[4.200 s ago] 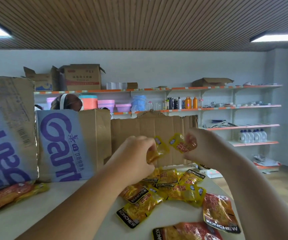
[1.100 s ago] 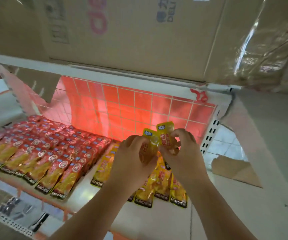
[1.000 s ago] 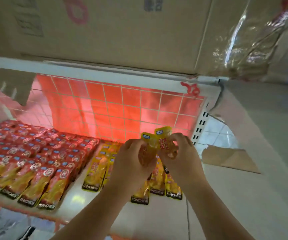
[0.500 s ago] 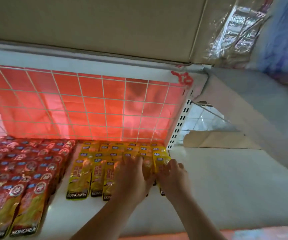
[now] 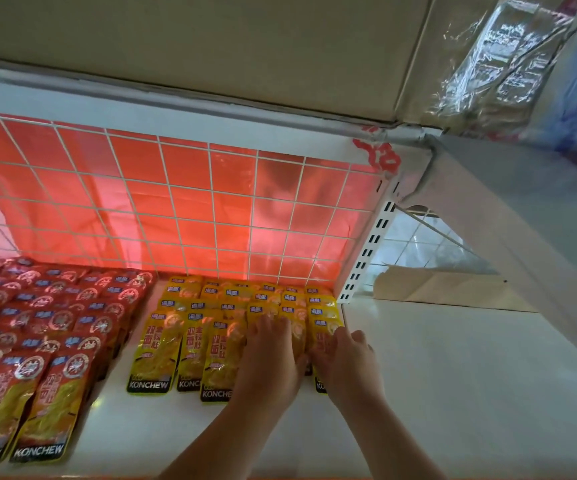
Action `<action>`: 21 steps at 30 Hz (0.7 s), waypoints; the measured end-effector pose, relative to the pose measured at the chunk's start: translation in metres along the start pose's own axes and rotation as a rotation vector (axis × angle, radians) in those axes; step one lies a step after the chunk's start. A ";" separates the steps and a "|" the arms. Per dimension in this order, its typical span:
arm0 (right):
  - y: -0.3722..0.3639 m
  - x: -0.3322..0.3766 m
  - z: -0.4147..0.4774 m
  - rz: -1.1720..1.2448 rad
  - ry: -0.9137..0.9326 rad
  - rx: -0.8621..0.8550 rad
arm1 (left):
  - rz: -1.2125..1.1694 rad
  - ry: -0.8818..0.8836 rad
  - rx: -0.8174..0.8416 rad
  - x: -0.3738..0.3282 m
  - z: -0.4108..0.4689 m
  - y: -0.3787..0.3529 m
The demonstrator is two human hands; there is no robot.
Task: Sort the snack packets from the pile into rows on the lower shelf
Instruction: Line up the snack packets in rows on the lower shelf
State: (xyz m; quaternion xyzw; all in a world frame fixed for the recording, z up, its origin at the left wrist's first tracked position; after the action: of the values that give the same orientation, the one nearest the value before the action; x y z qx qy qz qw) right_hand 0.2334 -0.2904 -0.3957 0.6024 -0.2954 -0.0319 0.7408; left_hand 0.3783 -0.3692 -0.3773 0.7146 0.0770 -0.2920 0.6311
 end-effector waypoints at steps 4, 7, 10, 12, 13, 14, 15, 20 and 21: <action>0.000 -0.003 -0.001 -0.006 0.048 0.009 | 0.054 -0.009 0.004 0.002 0.002 -0.006; 0.001 -0.007 -0.005 0.001 0.062 0.008 | 0.072 -0.020 0.008 0.002 0.003 -0.006; 0.000 -0.009 -0.009 -0.002 0.074 0.010 | 0.065 -0.027 0.013 0.004 0.003 -0.006; 0.000 -0.010 -0.010 -0.001 0.080 0.009 | 0.068 -0.040 0.006 0.004 0.004 -0.006; 0.000 -0.011 -0.010 0.001 0.081 0.008 | 0.074 -0.049 -0.002 0.004 0.004 -0.005; -0.001 -0.011 -0.009 0.004 0.080 0.007 | 0.081 -0.055 -0.006 0.004 0.005 -0.005; -0.001 -0.012 -0.008 0.009 0.079 0.005 | 0.085 -0.059 -0.008 0.004 0.005 -0.004; -0.003 -0.014 -0.004 0.016 0.070 0.008 | 0.122 -0.065 -0.020 0.003 0.004 -0.003; -0.004 -0.014 -0.004 0.015 0.072 0.007 | 0.127 -0.070 -0.022 0.003 0.004 -0.003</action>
State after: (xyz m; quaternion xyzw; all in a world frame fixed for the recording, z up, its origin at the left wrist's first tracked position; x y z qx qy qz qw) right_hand 0.2252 -0.2824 -0.4052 0.6035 -0.2732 -0.0040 0.7491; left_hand 0.3784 -0.3730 -0.3821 0.7006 0.0126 -0.2753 0.6582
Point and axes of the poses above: each hand's wrist, its own z-axis towards the middle knuckle, its own y-axis out of the back of the hand, x = y × z, the point moved 7 cm from there along z, towards the middle knuckle, and after that the axes turned 15 degrees about y, right-handed, at the moved point
